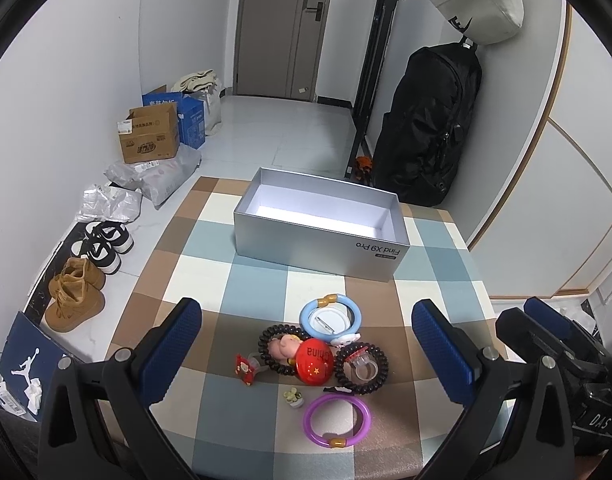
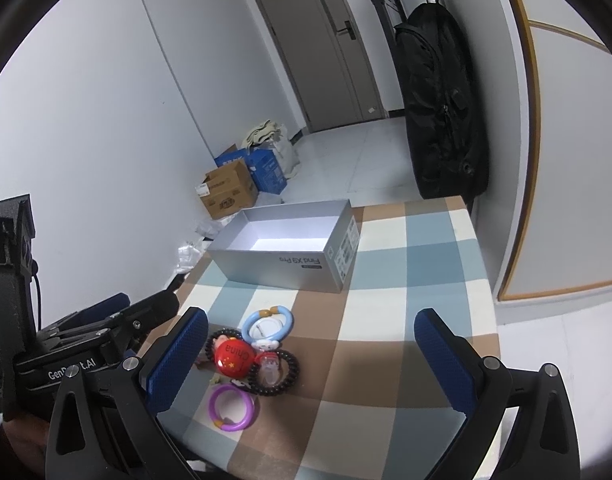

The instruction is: Organize jewelry

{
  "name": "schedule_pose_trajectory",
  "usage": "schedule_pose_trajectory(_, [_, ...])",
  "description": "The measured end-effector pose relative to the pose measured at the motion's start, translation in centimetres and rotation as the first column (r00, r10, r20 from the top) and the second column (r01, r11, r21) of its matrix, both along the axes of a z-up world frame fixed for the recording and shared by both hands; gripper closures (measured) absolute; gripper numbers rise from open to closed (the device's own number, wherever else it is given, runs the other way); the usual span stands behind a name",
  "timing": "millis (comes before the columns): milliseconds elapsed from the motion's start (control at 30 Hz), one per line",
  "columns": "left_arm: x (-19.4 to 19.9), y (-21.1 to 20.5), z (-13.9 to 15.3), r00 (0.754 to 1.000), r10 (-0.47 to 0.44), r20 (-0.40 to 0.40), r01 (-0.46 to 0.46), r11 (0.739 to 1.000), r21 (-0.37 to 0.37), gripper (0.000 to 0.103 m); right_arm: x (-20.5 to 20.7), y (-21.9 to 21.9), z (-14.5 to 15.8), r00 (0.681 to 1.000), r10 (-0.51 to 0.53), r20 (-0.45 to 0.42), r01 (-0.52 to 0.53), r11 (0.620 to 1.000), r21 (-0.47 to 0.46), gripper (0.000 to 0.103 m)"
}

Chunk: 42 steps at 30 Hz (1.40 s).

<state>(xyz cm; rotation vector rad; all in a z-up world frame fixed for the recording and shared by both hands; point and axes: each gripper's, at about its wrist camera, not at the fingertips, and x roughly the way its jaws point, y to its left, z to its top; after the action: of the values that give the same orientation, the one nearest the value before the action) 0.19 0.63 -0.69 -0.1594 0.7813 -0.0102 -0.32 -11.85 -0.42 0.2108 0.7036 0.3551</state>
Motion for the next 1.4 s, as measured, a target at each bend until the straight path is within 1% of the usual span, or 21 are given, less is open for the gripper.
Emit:
schedule_pose_trajectory(133, [-0.1, 0.1, 0.0, 1.0, 0.003, -0.004, -0.003, 1.0, -0.011, 0.001, 0.0, 0.0, 0.2, 1.0, -0.008, 0.006, 0.008, 1.0, -0.007, 0.0])
schedule_pose_trajectory(267, [-0.2, 0.4, -0.5, 0.999, -0.018, -0.038, 0.017, 0.999, -0.044, 0.001, -0.1, -0.3, 0.3, 1.0, -0.016, 0.007, 0.016, 1.0, 0.004, 0.0])
schedule_pose_trajectory(333, [-0.3, 0.8, -1.1, 0.997, -0.033, -0.076, 0.027, 0.997, -0.078, 0.001, 0.0, -0.5, 0.4, 1.0, -0.022, 0.01, 0.022, 1.0, 0.007, 0.0])
schedule_pose_trajectory(400, [-0.4, 1.3, -1.9, 0.991, -0.052, -0.121, 0.036, 0.991, -0.128, 0.001, 0.1, -0.6, 0.5, 1.0, -0.027, 0.007, 0.027, 1.0, 0.008, 0.0])
schedule_pose_trajectory(500, [-0.6, 1.4, -3.0, 0.981, -0.084, -0.178, 0.052, 0.983, -0.173, 0.001, 0.5, -0.8, 0.5, 1.0, -0.027, -0.011, 0.028, 0.999, 0.025, 0.0])
schedule_pose_trajectory(633, [-1.2, 0.3, -4.4, 0.958, -0.139, -0.25, 0.098, 0.98, -0.173, 0.001, 0.9, -1.4, 0.5, 0.998, -0.037, -0.045, 0.039, 0.998, 0.044, 0.0])
schedule_pose_trajectory(733, [-1.5, -0.9, -5.4, 0.938, -0.18, -0.296, 0.138, 0.978, -0.156, 0.001, 1.1, -1.6, 0.4, 0.997, -0.05, -0.062, 0.052, 0.998, 0.037, 0.0])
schedule_pose_trajectory(800, [-1.4, -1.5, -5.7, 0.927, -0.191, -0.322, 0.154, 0.979, -0.137, 0.001, 1.2, -1.6, 0.4, 0.996, -0.052, -0.072, 0.055, 0.998, 0.032, 0.0])
schedule_pose_trajectory(900, [-1.2, -1.9, -5.9, 0.923, -0.193, -0.334, 0.161, 0.979, -0.123, 0.001, 1.3, -1.9, 0.4, 0.995, -0.059, -0.082, 0.062, 0.997, 0.036, 0.0])
schedule_pose_trajectory(967, [-1.0, -2.0, -6.2, 0.922, -0.187, -0.338, 0.162, 0.982, -0.099, 0.001, 1.3, -2.1, 0.4, 0.994, -0.074, -0.084, 0.076, 0.997, 0.025, 0.0])
schedule_pose_trajectory(1000, [-1.1, -2.1, -6.5, 0.923, -0.178, -0.34, 0.16, 0.984, -0.081, 0.003, 1.3, -2.2, 0.5, 0.992, -0.091, -0.083, 0.092, 0.996, 0.011, 0.0])
schedule_pose_trajectory(1033, [-1.0, -2.2, -6.7, 0.923, -0.168, -0.345, 0.156, 0.986, -0.062, 0.009, 1.3, -2.5, 0.5, 0.991, -0.104, -0.082, 0.105, 0.995, 0.004, 0.0])
schedule_pose_trajectory(1100, [-0.7, -2.5, -7.2, 0.919, -0.166, -0.357, 0.166, 0.986, -0.033, 0.011, 1.3, -2.8, 0.5, 0.989, -0.118, -0.085, 0.119, 0.993, 0.002, 0.0])
schedule_pose_trajectory(1133, [-0.6, -2.7, -7.3, 0.918, -0.161, -0.363, 0.166, 0.986, -0.018, 0.014, 1.3, -2.9, 0.5, 0.989, -0.122, -0.087, 0.122, 0.992, 0.003, 0.0])
schedule_pose_trajectory(1167, [-0.6, -2.9, -7.4, 0.917, -0.155, -0.368, 0.164, 0.986, -0.006, 0.02, 1.4, -3.1, 0.4, 0.988, -0.125, -0.091, 0.126, 0.992, 0.004, 0.0])
schedule_pose_trajectory(1200, [-0.7, -2.8, -7.5, 0.916, -0.149, -0.372, 0.165, 0.986, 0.011, 0.021, 1.3, -3.2, 0.3, 0.987, -0.125, -0.096, 0.126, 0.992, 0.007, 0.0])
schedule_pose_trajectory(1267, [-0.9, -2.9, -7.3, 0.918, -0.155, -0.365, 0.177, 0.984, 0.029, 0.036, 1.4, -3.3, 0.3, 0.988, -0.121, -0.101, 0.122, 0.992, 0.009, 0.0])
schedule_pose_trajectory(1300, [-0.9, -3.0, -7.1, 0.918, -0.162, -0.362, 0.184, 0.983, 0.027, 0.041, 1.3, -3.3, 0.3, 0.988, -0.119, -0.102, 0.121, 0.993, 0.011, 0.0])
schedule_pose_trajectory(1333, [-1.1, -2.9, -6.9, 0.919, -0.166, -0.357, 0.188, 0.982, 0.028, 0.054, 1.3, -3.3, 0.3, 0.988, -0.118, -0.103, 0.12, 0.993, 0.013, 0.0])
schedule_pose_trajectory(1400, [-1.2, -2.9, -6.7, 0.918, -0.173, -0.356, 0.192, 0.981, 0.018, 0.054, 1.3, -3.2, 0.3, 0.988, -0.116, -0.105, 0.118, 0.993, 0.016, 0.0])
